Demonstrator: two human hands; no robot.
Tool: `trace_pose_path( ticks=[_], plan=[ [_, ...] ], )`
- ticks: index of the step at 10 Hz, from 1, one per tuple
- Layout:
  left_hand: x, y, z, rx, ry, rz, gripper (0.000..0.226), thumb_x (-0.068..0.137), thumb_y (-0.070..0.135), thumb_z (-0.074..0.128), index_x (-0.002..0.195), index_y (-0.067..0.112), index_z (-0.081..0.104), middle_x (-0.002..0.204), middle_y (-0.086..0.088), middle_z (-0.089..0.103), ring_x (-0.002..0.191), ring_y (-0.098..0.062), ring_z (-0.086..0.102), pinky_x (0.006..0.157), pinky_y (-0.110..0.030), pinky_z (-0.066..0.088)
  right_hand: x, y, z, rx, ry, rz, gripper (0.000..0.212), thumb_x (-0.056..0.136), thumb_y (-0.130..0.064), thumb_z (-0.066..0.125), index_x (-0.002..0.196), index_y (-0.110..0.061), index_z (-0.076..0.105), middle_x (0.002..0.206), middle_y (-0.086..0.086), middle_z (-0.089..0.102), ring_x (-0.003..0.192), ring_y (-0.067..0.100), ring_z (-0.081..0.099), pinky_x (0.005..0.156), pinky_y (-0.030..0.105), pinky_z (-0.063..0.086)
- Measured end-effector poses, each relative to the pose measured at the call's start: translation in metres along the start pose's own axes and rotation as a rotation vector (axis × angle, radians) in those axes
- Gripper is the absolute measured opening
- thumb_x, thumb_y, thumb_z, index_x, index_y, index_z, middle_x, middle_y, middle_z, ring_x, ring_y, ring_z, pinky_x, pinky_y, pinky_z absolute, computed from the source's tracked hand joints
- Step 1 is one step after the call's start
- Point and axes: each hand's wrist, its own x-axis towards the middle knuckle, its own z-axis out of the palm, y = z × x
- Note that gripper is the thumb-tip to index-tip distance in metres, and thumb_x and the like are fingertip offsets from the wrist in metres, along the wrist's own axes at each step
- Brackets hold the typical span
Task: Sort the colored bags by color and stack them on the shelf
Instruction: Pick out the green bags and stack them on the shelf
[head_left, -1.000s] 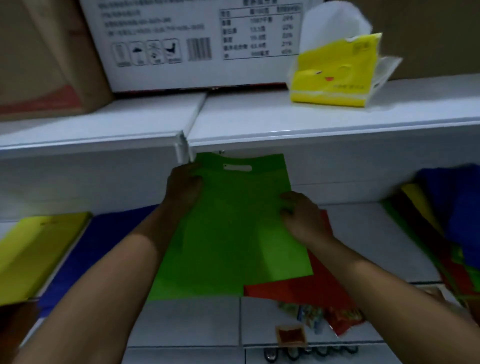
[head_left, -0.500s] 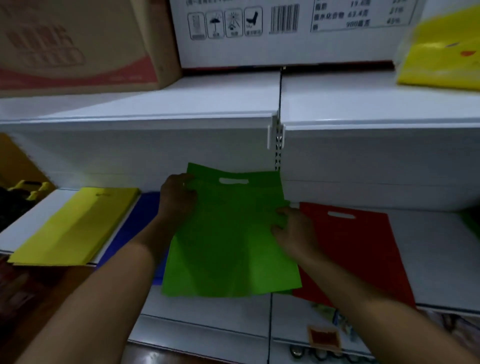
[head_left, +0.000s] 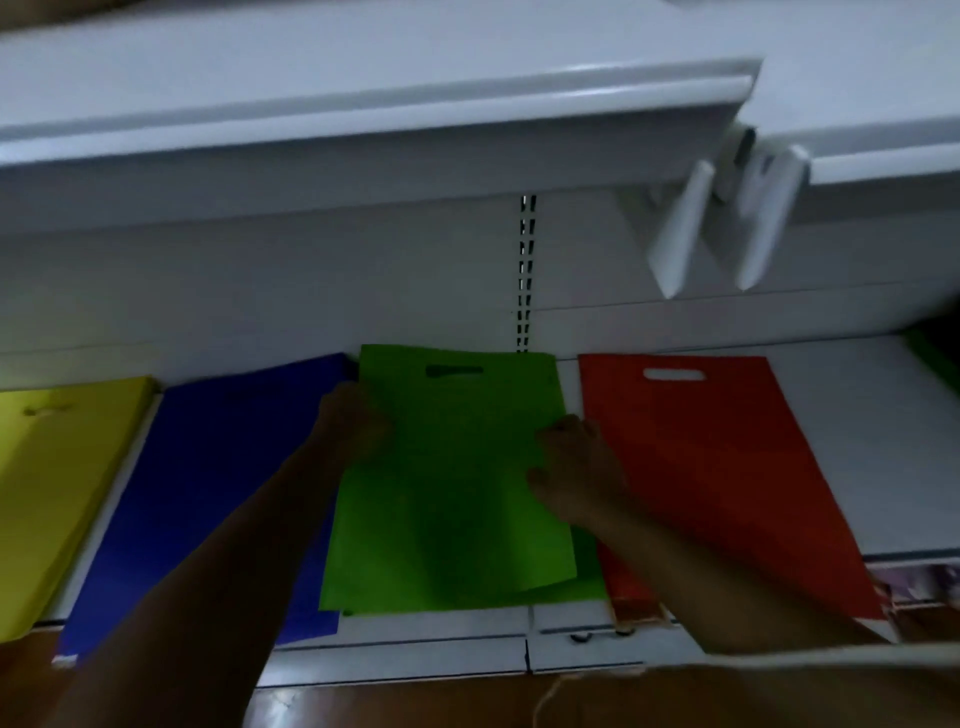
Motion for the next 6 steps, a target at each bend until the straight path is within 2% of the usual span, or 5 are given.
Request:
trace_pose_path(
  ticks=[1,2,3,4,6],
  plan=[
    [0.005,-0.005,0.008,0.089,-0.074,-0.045,0.038,0.084,0.005,0.068,0.118,-0.009,0.058,0.111,-0.022,0.059,0.114,-0.039,0.055,0.075,-0.028,0.037,0.001,0.006,0.004,-0.018,-0.014,0.001,0.043,0.092,-0.03,0.056,0.13,-0.011,0.05,0.139,0.013,0.038,0.13,0.03,0.032,0.102,0.042,0.044],
    [0.004,-0.001,0.009,0.173,-0.057,0.014,0.04,0.085,0.014,0.069,0.119,-0.005,0.058,0.126,-0.023,0.053,0.117,-0.039,0.051,0.084,-0.032,0.039,0.0,0.011,0.002,-0.011,0.018,-0.024,0.043,0.091,-0.028,0.058,0.13,-0.012,0.049,0.141,0.012,0.035,0.131,0.029,0.03,0.103,0.042,0.043],
    [-0.001,0.011,0.003,0.277,-0.057,0.086,0.059,0.083,0.031,0.071,0.129,-0.001,0.051,0.136,-0.022,0.045,0.127,-0.038,0.041,0.099,-0.041,0.039,-0.004,0.016,-0.01,-0.023,0.099,-0.053,0.059,0.094,-0.034,0.054,0.146,-0.017,0.033,0.157,0.008,0.018,0.143,0.031,0.017,0.113,0.044,0.031],
    [-0.018,0.043,-0.005,0.225,0.019,0.228,0.065,0.088,0.036,0.065,0.141,0.009,0.04,0.145,-0.016,0.035,0.134,-0.036,0.03,0.102,-0.047,0.039,-0.013,0.03,-0.03,-0.04,0.185,-0.059,0.064,0.094,-0.038,0.053,0.149,-0.019,0.025,0.157,0.007,0.019,0.144,0.029,0.016,0.115,0.043,0.025],
    [-0.068,0.15,0.001,0.089,0.081,0.496,0.06,0.09,0.049,0.057,0.139,0.016,0.044,0.146,-0.012,0.04,0.132,-0.03,0.039,0.108,-0.04,0.036,-0.053,0.083,-0.078,-0.046,0.276,0.021,0.064,0.097,-0.041,0.046,0.151,-0.016,0.024,0.159,0.008,0.018,0.145,0.03,0.019,0.114,0.043,0.024]
  ],
)
